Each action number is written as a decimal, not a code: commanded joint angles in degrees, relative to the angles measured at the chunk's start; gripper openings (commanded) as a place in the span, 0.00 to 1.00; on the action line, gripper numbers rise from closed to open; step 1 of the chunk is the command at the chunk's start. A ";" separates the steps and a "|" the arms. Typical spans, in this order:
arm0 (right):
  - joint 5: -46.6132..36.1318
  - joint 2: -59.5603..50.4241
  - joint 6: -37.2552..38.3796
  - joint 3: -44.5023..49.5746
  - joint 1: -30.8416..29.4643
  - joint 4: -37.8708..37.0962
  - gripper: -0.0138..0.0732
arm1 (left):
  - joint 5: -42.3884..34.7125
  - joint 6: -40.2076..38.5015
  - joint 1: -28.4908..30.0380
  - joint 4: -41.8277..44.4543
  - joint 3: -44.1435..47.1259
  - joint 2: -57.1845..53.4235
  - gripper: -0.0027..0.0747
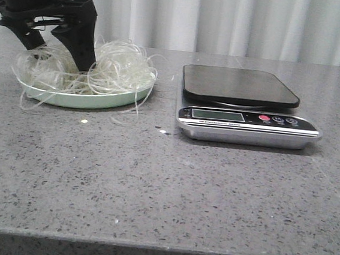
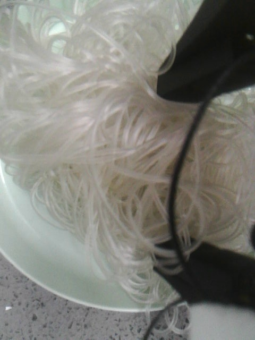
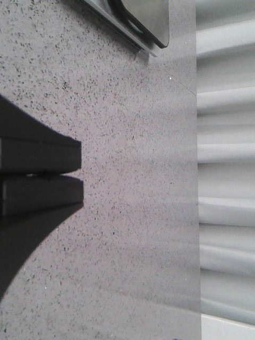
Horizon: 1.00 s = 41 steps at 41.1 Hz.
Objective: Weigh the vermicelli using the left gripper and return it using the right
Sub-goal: 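Lower the left gripper into the vermicelli and close on it, then lift the vermicelli off the plate with the left gripper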
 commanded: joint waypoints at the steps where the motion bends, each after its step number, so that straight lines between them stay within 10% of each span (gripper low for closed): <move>1: -4.56 -0.91 -0.24 -0.45 -0.07 -0.39 0.33 | -0.02 -0.14 -0.24 -0.37 -1.00 -1.33 0.47; 7: -4.56 -0.91 -0.24 -0.45 -0.07 -0.39 0.33 | 0.25 -0.14 -0.24 -0.37 -1.00 -1.33 0.20; 41: -4.56 -0.91 -0.24 -0.45 -0.07 -0.39 0.33 | 5.60 -0.14 -0.24 -5.78 -23.92 -8.84 0.22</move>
